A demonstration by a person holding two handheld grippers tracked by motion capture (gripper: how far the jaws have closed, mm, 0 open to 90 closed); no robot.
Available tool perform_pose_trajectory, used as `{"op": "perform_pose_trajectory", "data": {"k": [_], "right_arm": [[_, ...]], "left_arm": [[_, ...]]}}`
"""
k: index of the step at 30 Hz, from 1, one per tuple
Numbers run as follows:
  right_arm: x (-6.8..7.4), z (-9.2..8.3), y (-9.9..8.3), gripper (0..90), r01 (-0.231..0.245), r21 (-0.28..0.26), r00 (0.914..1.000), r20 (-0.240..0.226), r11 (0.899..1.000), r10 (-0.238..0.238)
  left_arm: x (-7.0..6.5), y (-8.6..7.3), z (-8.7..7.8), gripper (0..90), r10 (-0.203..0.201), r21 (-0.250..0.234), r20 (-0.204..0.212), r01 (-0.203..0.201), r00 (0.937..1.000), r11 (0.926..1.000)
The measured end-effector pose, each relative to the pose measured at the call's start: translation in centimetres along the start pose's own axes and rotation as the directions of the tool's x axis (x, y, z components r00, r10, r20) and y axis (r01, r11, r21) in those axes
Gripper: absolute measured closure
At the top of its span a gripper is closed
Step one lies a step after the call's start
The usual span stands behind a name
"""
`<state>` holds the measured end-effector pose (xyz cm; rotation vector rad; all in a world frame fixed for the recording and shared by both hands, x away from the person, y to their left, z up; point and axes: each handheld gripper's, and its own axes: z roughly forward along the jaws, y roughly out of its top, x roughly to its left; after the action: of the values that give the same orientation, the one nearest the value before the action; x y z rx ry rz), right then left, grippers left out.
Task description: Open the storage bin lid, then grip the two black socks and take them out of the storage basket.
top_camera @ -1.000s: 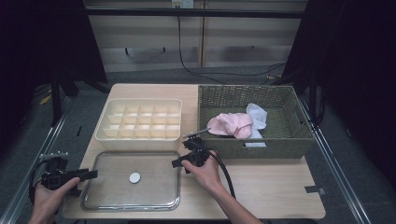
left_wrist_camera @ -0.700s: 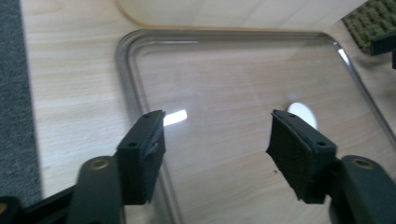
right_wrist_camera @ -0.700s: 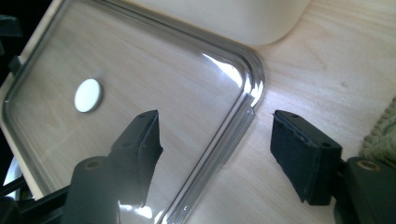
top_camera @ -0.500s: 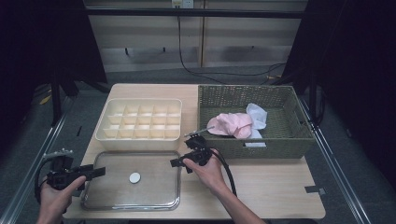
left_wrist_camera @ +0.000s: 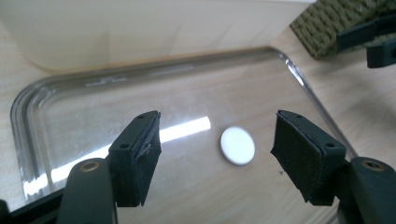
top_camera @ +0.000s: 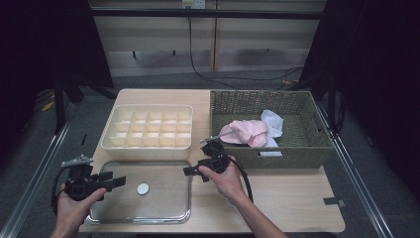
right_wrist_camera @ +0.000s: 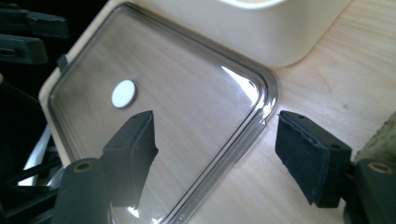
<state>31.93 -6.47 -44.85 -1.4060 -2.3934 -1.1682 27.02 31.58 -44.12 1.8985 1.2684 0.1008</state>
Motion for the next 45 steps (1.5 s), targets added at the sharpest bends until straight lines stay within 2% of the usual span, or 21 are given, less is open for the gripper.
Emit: {"op": "perform_pose_trajectory", "data": {"k": [5, 7, 13, 14, 15, 16, 17, 18, 20, 23, 27, 29, 30, 32, 33, 35, 37, 41, 45], "right_arm": [[-0.2, -0.8, 0.3, 30.6, 0.014, -0.023, 0.9996, -0.026, 1.000, -0.015], [-0.2, -1.1, 0.3, 34.2, 0.014, -0.031, 0.9992, -0.038, 0.999, -0.016], [-0.6, -2.5, 0.5, 39.2, 0.017, -0.053, 0.9992, -0.036, 0.998, -0.019], [-0.6, -2.6, 0.5, 39.3, 0.017, -0.054, 0.9991, -0.037, 0.998, -0.019], [-0.7, -2.8, 0.5, 39.3, 0.020, -0.057, 0.9990, -0.039, 0.998, -0.022], [-0.7, -2.9, 0.5, 39.4, 0.021, -0.059, 0.9986, -0.047, 0.998, -0.024], [-0.7, -3.0, 0.6, 40.4, 0.018, -0.061, 0.9983, -0.055, 0.998, -0.022], [-0.8, -3.1, 0.7, 41.7, 0.017, -0.062, 0.9987, -0.048, 0.998, -0.020], [-0.9, -3.5, 0.8, 42.1, 0.006, -0.073, 0.9984, -0.057, 0.997, -0.010], [-1.0, -4.2, 0.9, 43.2, 0.001, -0.085, 0.9982, -0.060, 0.996, -0.006], [-1.2, -5.5, 1.1, 43.9, -0.002, -0.105, 0.9986, -0.052, 0.995, -0.004], [-1.3, -6.1, 1.1, 43.5, -0.010, -0.119, 0.9977, -0.067, 0.993, 0.002], [-1.4, -6.5, 1.1, 43.0, -0.005, -0.126, 0.9982, -0.061, 0.992, -0.002], [-1.5, -7.5, 1.2, 42.8, -0.015, -0.148, 0.9960, -0.089, 0.989, 0.001], [-1.5, -7.8, 1.3, 42.8, -0.009, -0.154, 0.9964, -0.084, 0.988, -0.004], [-1.6, -8.6, 1.6, 42.7, 0.006, -0.164, 0.9987, -0.050, 0.986, -0.014], [-2.0, -9.3, 1.9, 42.7, 0.001, -0.172, 0.9990, -0.043, 0.985, -0.009], [-3.1, -10.8, 2.1, 42.7, 0.000, -0.190, 0.9998, -0.018, 0.982, -0.004], [-4.5, -11.7, 2.0, 42.3, -0.014, -0.195, 0.9998, 0.009, 0.981, 0.016]], "left_arm": [[-1.0, 0.0, 0.7, 32.1, 0.016, -0.002, 0.015, -0.016, 0.9998, 0.9999], [-1.3, -0.1, 1.0, 32.9, 0.036, 0.014, 0.030, -0.036, 0.9989, 0.9992], [-2.1, 0.0, 2.1, 32.0, 0.063, 0.026, 0.056, -0.065, 0.9964, 0.9976], [-2.3, 0.0, 2.3, 31.7, 0.066, 0.023, 0.048, -0.067, 0.9966, 0.9975], [-2.7, 0.0, 2.4, 30.4, 0.097, 0.008, 0.022, -0.097, 0.9951, 0.9953], [-2.9, 0.0, 2.4, 28.3, 0.113, 0.004, 0.024, -0.113, 0.9933, 0.9936], [-3.0, 0.0, 2.4, 28.2, 0.111, 0.009, 0.053, -0.111, 0.9924, 0.9937], [-3.1, 0.0, 2.5, 28.3, 0.109, 0.003, 0.062, -0.109, 0.9922, 0.9940], [-3.3, 0.0, 2.5, 30.3, 0.108, -0.002, 0.049, -0.108, 0.9930, 0.9942], [-3.3, 0.1, 2.8, 29.9, 0.085, 0.008, 0.073, -0.086, 0.9937, 0.9963], [-3.9, 0.1, 3.2, 32.3, 0.109, 0.022, 0.070, -0.111, 0.9915, 0.9935], [-4.2, 0.1, 3.4, 32.2, 0.113, 0.026, 0.093, -0.116, 0.9892, 0.9929], [-4.4, 0.2, 3.5, 33.5, 0.119, 0.027, 0.099, -0.122, 0.9880, 0.9922], [-4.8, 0.5, 3.8, 35.0, 0.143, 0.021, 0.091, -0.146, 0.9855, 0.9891], [-5.1, 0.6, 3.9, 34.4, 0.150, 0.017, 0.081, -0.152, 0.9853, 0.9882], [-5.6, 0.9, 4.3, 33.9, 0.154, 0.013, 0.090, -0.155, 0.9840, 0.9878], [-6.1, 1.1, 4.6, 34.2, 0.164, 0.016, 0.093, -0.166, 0.9821, 0.9860], [-7.0, 1.5, 5.1, 32.6, 0.176, 0.035, 0.130, -0.182, 0.9758, 0.9827], [-7.3, 1.6, 5.3, 29.4, 0.163, 0.041, 0.142, -0.171, 0.9763, 0.9845]]}}
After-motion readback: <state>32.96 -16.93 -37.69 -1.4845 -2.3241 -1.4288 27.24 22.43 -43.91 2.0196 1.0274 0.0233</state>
